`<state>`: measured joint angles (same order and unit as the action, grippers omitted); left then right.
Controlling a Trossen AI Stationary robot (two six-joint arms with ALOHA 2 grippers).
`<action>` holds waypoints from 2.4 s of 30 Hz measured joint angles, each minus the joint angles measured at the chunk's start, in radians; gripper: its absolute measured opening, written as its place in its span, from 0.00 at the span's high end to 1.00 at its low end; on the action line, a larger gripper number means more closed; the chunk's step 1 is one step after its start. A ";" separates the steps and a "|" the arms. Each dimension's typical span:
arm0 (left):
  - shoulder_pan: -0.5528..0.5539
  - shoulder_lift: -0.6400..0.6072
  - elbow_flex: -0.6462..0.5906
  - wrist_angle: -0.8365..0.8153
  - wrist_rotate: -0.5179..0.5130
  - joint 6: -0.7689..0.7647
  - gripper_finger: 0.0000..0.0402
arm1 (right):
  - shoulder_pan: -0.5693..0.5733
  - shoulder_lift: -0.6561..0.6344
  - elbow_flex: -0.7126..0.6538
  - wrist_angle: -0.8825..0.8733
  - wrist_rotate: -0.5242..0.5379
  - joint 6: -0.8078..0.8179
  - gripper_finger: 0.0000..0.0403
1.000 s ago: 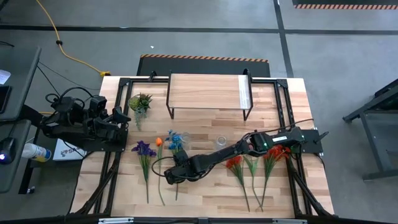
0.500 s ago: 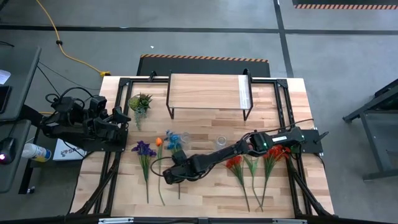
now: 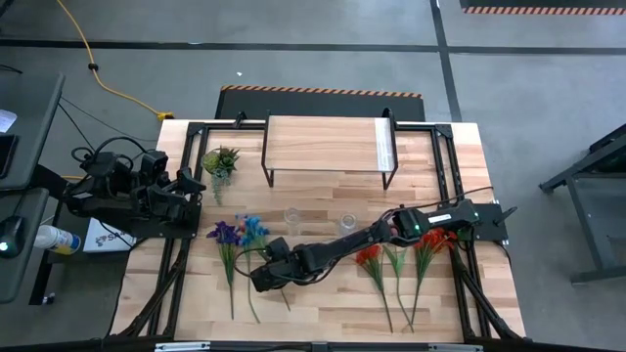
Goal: Pick and place flowers into a vace then onto a shelf
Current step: Put the blue flower into the left transparent crystal vase
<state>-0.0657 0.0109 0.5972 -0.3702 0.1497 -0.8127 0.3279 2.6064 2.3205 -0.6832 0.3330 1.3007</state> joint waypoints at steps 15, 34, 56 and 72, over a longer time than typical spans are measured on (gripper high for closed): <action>0.000 0.000 0.000 -0.001 0.000 0.000 0.02 | 0.000 -0.045 0.036 -0.078 0.063 -0.022 0.96; 0.000 0.000 0.000 -0.034 0.000 0.000 0.02 | 0.000 -0.092 0.036 -0.029 0.139 -0.085 0.98; 0.000 0.000 0.000 -0.040 -0.003 0.000 0.02 | 0.009 -0.303 0.035 0.187 0.394 -0.469 0.99; 0.000 0.000 0.000 -0.125 -0.003 -0.003 0.02 | 0.013 -0.425 0.035 0.360 0.511 -0.847 0.99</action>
<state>-0.0657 0.0105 0.5976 -0.4957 0.1463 -0.8162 0.3412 2.1815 2.3558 -0.3237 0.8435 0.4537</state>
